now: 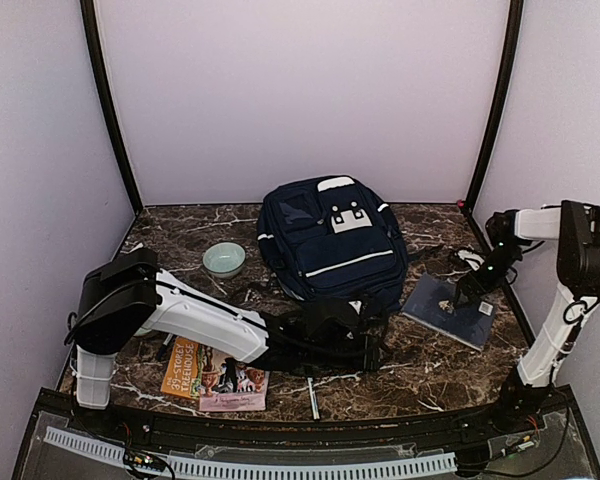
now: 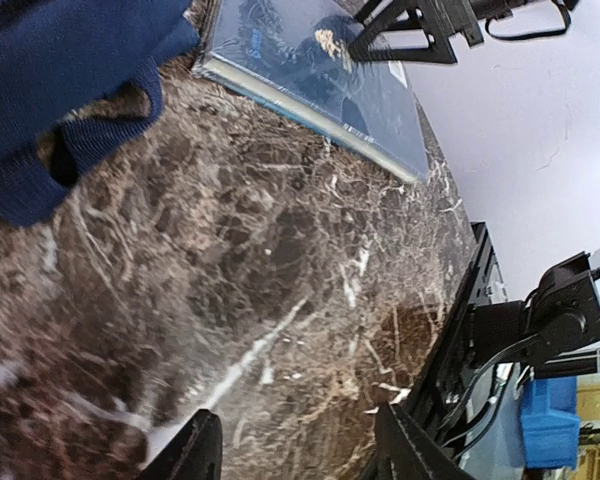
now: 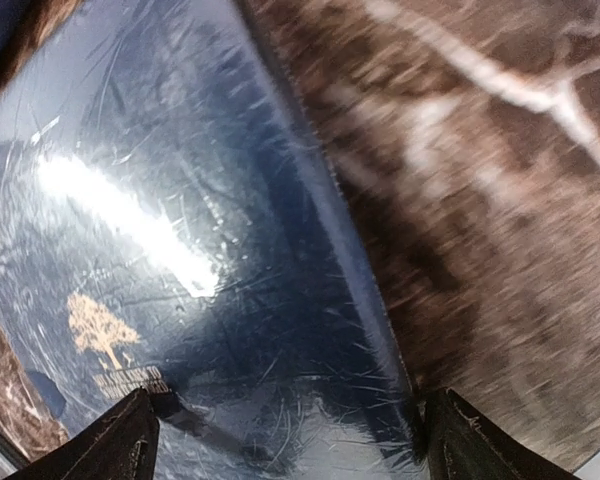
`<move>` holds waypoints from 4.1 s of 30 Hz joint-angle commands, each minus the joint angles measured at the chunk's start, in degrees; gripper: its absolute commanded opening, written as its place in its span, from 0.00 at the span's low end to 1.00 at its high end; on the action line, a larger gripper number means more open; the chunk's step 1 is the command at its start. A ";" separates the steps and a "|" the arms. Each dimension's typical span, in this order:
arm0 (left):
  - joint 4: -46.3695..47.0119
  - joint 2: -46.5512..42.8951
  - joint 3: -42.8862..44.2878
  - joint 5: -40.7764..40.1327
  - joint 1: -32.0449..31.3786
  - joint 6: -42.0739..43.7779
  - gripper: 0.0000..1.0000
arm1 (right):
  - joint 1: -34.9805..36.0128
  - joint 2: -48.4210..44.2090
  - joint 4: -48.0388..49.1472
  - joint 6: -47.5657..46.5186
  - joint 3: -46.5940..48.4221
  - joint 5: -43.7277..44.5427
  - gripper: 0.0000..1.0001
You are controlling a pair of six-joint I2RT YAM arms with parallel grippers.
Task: Pack the student bag
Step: Move the book to the center of the board, then grab the book at the center of the board.
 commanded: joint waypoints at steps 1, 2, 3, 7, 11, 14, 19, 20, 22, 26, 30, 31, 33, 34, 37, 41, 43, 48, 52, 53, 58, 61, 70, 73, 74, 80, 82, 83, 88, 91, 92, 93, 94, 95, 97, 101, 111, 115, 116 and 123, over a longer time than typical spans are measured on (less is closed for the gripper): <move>4.91 0.27 1.19 -3.38 -1.77 -5.91 0.53 | 3.70 -4.13 -7.98 -0.09 -6.80 0.99 0.91; 6.39 0.53 0.63 -3.25 -2.04 -6.13 0.51 | 4.94 -5.29 -8.25 0.08 -8.12 1.10 0.91; 7.58 0.70 -0.09 -3.24 -2.21 -6.23 0.50 | 6.14 -6.65 -8.10 0.66 -9.35 1.72 0.90; 11.38 1.10 -3.42 -4.50 -2.55 -9.39 0.49 | 13.14 -11.69 -8.98 3.85 -12.88 3.71 0.90; 10.48 1.32 -3.46 -6.68 -3.36 -10.63 0.49 | 21.18 -16.83 -12.09 7.32 -12.78 1.53 0.90; 6.23 0.76 -3.15 -8.48 -3.51 -11.86 0.50 | 26.94 -18.99 -13.79 8.73 -12.49 -3.15 0.91; 3.44 -2.36 -7.52 -9.58 -3.46 -13.50 0.50 | 29.76 -22.19 -17.84 5.34 -11.17 -9.29 0.92; 2.84 -3.15 -8.60 -9.56 -3.51 -13.76 0.50 | 29.22 -23.48 -18.05 5.14 -10.51 -9.02 0.92; 2.02 -4.33 -9.35 -9.53 -3.47 -14.49 0.50 | 27.19 -25.01 -17.59 4.97 -8.54 -7.97 0.95; 1.13 -3.50 -7.44 -9.15 -3.74 -15.84 0.68 | 21.76 -23.69 -13.05 6.86 -6.41 -5.00 0.99; -0.71 0.20 -2.58 -8.43 -3.83 -16.81 0.75 | 17.82 -18.30 -11.78 7.92 -5.48 -3.76 0.98; 0.04 1.03 -1.77 -8.33 -3.85 -17.69 0.75 | 17.56 -17.47 -11.28 8.06 -5.59 -3.22 0.99; 1.24 2.29 -1.43 -8.51 -3.82 -19.77 0.75 | 17.41 -16.84 -9.45 8.28 -6.54 -1.26 0.99; 2.14 2.84 -1.34 -8.89 -3.82 -20.83 0.75 | 17.40 -16.42 -8.48 8.71 -7.03 0.10 0.99; 3.79 3.98 -1.38 -9.98 -3.86 -23.60 0.76 | 17.39 -14.46 -6.93 9.56 -8.52 2.78 0.99; 5.21 5.30 -1.35 -10.77 -3.82 -26.92 0.76 | 17.44 -13.05 -5.92 9.13 -10.51 2.83 0.99; 5.61 5.76 -1.09 -11.08 -3.81 -28.22 0.76 | 17.56 -10.96 -6.07 8.80 -11.00 2.76 0.98; 5.22 7.53 0.86 -11.55 -3.79 -29.81 0.76 | 18.73 -8.56 -9.12 7.16 -11.15 -0.06 0.96; 5.24 9.07 2.36 -10.27 -3.73 -31.15 0.76 | 22.31 -7.26 -11.59 5.59 -12.08 -2.26 0.94; 5.40 9.51 2.49 -9.94 -3.77 -31.71 0.76 | 23.40 -7.12 -12.13 5.11 -12.38 -2.90 0.93; 7.27 10.11 1.21 -9.29 -3.71 -33.95 0.76 | 27.05 -7.15 -14.28 3.29 -12.46 -5.67 0.91; 9.09 10.13 0.33 -9.13 -3.77 -34.25 0.74 | 27.72 -6.73 -15.86 2.50 -11.75 -7.90 0.89; 11.01 9.26 3.41 -8.01 -3.99 -26.69 0.57 | 29.37 -5.90 -17.53 2.23 -10.53 -11.69 0.84; 9.29 7.71 5.70 -9.51 -4.41 -21.04 0.54 | 29.91 -6.28 -17.59 2.26 -9.86 -11.93 0.83; 7.95 7.13 6.90 -10.03 -4.58 -18.99 0.53 | 30.00 -6.42 -17.63 2.22 -9.72 -12.01 0.83; 3.63 6.06 12.32 -10.53 -5.39 -13.37 0.52 | 30.07 -6.97 -17.88 2.03 -9.65 -12.26 0.81; 3.50 6.06 13.34 -10.30 -5.52 -12.48 0.51 | 30.08 -7.32 -18.02 1.84 -9.65 -12.41 0.80; 3.02 6.01 14.11 -10.33 -5.57 -11.94 0.51 | 30.08 -7.61 -18.13 1.67 -9.59 -12.51 0.80; -0.67 5.97 19.01 -10.57 -6.25 -8.56 0.50 | 30.05 -8.91 -18.29 1.82 -9.71 -12.59 0.80; -0.56 6.31 21.19 -11.46 -7.33 -7.42 0.49 | 30.05 -9.32 -18.54 1.70 -9.99 -12.82 0.80; -0.88 6.47 22.19 -11.61 -7.59 -6.95 0.50 | 30.05 -9.39 -18.65 1.67 -10.05 -12.99 0.80; -1.22 6.59 23.09 -11.81 -7.71 -6.54 0.49 | 30.05 -9.47 -18.70 1.57 -10.02 -13.09 0.80; -1.48 6.57 23.90 -12.04 -7.73 -6.03 0.49 | 30.05 -9.58 -18.69 1.53 -9.88 -13.09 0.80; -1.74 6.57 24.66 -12.40 -7.69 -5.44 0.49 | 30.05 -9.69 -18.74 1.56 -9.73 -13.18 0.80; -2.82 6.59 26.02 -13.55 -7.67 -3.61 0.49 | 30.06 -9.88 -18.78 1.81 -8.94 -13.37 0.80; -4.30 6.59 27.91 -15.37 -7.43 -0.51 0.50 | 30.05 -9.82 -18.81 2.66 -6.07 -15.32 0.80; -7.17 5.02 23.29 -17.23 -2.12 -0.33 0.52 | 30.19 -4.70 -14.08 8.42 3.35 -20.76 0.80; -6.66 3.13 17.44 -17.43 -0.56 -3.51 0.54 | 30.14 -2.86 -10.03 10.11 2.75 -17.94 0.81; -6.68 2.77 16.13 -17.39 -0.43 -4.62 0.56 | 30.12 -2.51 -9.19 10.30 2.01 -17.10 0.82; -4.90 2.09 9.80 -17.14 -1.39 -13.75 0.69 | 29.50 -0.36 -5.78 11.18 -2.44 -15.56 0.83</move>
